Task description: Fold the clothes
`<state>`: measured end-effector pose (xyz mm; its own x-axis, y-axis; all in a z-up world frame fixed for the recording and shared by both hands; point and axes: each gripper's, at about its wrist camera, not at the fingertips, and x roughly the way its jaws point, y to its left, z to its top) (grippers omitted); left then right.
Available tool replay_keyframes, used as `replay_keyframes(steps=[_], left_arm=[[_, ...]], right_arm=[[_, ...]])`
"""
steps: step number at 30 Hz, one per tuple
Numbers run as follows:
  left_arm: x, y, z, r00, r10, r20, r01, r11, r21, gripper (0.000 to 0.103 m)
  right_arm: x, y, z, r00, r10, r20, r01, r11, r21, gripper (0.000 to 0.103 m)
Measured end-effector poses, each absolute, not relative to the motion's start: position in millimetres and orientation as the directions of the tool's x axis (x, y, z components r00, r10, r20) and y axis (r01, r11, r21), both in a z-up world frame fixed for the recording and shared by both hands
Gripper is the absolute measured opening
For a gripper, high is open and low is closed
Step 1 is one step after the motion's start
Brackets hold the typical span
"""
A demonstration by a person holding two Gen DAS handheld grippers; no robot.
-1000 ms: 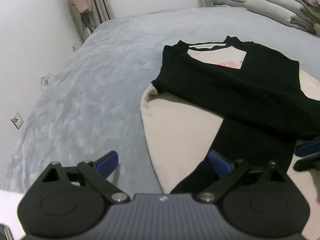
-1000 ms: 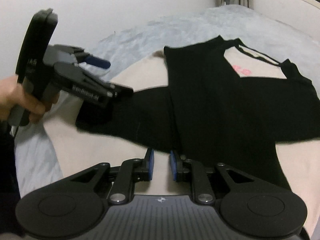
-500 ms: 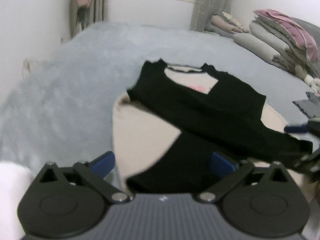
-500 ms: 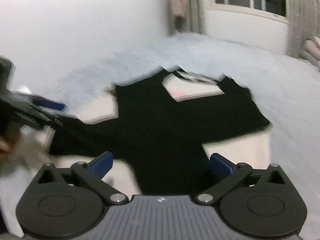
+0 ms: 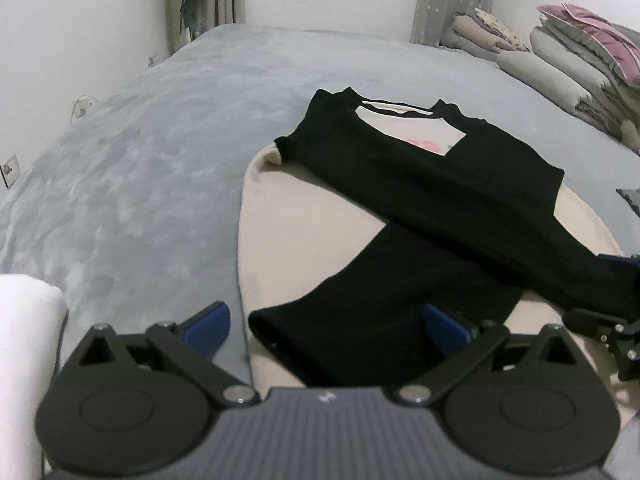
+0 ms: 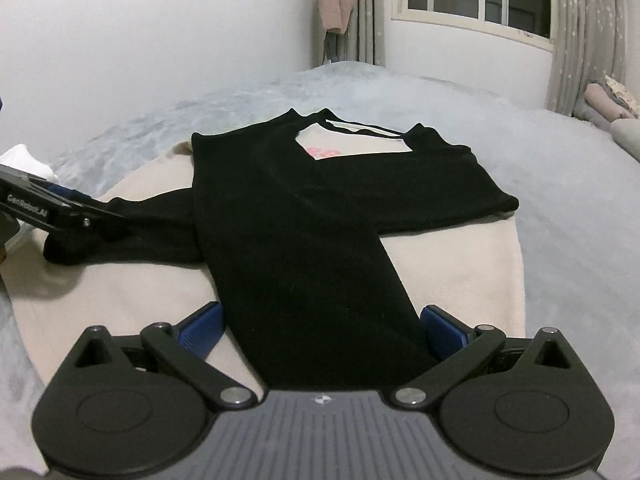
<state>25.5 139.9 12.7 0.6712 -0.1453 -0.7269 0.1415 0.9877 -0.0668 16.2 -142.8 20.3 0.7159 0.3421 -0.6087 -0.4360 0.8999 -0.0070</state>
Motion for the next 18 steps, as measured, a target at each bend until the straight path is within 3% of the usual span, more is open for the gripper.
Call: replay_keyframes(steps=[8,18], left_arm=[[33.4,146.7,24.1,0.683,-0.186,-0.706,0.094,0.981,-0.168,0.103],[38.7,140.3,24.7,0.69,-0.174,-0.703,0.074,0.983,-0.171,0.103]], right_arm=[[16.8,-142.6,19.7,0.716,0.343,-0.608,-0.436,0.9,-0.007,0.103],[16.7,-142.8,19.4,0.717,0.344,-0.607,-0.436,0.9,-0.006,0.103]])
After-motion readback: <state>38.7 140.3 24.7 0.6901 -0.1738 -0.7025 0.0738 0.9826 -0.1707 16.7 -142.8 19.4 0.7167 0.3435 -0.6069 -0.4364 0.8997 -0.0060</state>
